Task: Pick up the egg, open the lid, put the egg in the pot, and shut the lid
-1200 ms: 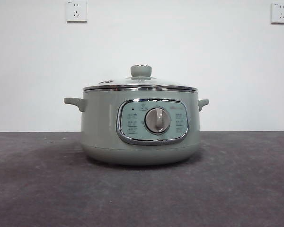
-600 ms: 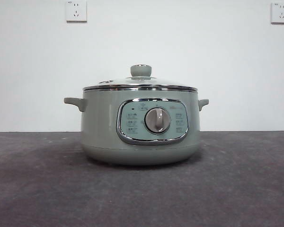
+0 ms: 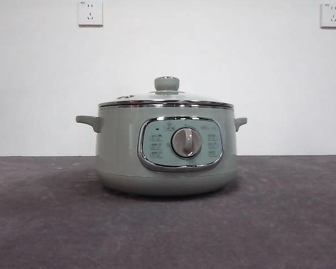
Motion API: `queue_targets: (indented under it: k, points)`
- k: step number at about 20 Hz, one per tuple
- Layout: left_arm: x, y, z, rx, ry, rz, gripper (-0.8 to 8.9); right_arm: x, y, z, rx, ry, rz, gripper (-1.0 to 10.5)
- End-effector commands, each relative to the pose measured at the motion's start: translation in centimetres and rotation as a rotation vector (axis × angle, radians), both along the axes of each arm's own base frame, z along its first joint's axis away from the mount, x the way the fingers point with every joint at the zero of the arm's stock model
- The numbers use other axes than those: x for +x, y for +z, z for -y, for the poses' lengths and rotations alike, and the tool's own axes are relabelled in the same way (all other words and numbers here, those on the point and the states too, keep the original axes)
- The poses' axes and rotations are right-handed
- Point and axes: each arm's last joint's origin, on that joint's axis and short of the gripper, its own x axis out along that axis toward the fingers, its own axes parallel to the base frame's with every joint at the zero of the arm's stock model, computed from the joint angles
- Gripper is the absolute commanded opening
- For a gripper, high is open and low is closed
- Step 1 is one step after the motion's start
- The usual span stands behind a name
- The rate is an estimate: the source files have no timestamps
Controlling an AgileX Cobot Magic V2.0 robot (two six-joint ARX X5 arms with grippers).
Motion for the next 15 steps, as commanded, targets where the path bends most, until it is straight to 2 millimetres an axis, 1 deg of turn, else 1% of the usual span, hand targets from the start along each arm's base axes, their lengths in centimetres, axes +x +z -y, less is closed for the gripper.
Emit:
queue_targets:
  k: [1, 11, 12, 15]
  points:
    - [-0.1, 0.0, 0.0, -0.004, -0.002, 0.002, -0.04, -0.1, -0.3, 0.1, -0.015, 0.0, -0.023, 0.0]
    - [-0.1, 0.1, 0.0, -0.002, 0.002, 0.01, -0.04, -0.1, -0.3, 0.1, -0.015, 0.0, -0.023, 0.0]
    - [0.0, 0.2, 0.0, -0.008, 0.004, 0.02, -0.04, -0.1, -0.3, 0.1, -0.015, 0.0, -0.023, 0.0]
    - [0.3, 1.0, -0.1, -0.045, 0.0, 0.132, -0.04, -0.1, -0.3, 0.1, -0.015, 0.0, -0.023, 0.0]
